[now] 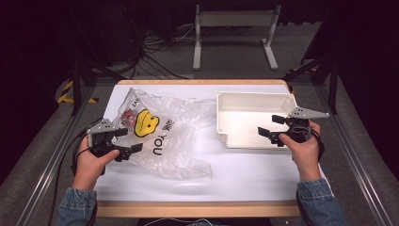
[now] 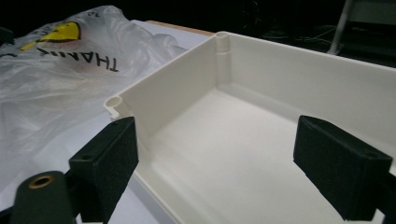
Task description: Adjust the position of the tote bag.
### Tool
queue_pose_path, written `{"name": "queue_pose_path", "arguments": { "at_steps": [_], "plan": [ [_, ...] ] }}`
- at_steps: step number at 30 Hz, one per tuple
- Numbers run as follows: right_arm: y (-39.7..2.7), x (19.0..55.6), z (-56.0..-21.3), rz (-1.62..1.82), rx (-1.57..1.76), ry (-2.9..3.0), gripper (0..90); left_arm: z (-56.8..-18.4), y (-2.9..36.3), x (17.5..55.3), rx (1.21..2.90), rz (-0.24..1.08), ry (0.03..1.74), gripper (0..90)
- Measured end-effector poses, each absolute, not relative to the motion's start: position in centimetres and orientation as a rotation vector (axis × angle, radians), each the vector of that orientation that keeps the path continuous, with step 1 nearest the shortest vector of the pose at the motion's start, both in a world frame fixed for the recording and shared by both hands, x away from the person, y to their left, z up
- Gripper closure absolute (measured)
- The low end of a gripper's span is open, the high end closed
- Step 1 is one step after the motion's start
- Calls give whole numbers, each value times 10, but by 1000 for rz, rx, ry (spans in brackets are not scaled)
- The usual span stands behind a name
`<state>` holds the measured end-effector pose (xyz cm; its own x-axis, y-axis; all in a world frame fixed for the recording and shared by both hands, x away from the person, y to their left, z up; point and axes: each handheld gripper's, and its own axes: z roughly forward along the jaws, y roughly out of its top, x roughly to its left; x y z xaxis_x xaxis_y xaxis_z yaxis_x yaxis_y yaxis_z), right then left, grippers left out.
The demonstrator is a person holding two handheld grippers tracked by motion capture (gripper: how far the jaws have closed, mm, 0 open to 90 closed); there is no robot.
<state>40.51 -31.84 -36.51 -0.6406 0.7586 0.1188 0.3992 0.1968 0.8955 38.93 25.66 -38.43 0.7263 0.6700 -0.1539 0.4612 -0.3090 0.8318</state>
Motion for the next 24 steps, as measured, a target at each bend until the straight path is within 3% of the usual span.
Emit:
{"name": "queue_pose_path", "arguments": {
  "at_steps": [24],
  "plan": [
    [-308, 402, -361, 1428, 1038, 2152, 107, -355, 215, 364, 2025, 241, 638, 44]
  ]
}}
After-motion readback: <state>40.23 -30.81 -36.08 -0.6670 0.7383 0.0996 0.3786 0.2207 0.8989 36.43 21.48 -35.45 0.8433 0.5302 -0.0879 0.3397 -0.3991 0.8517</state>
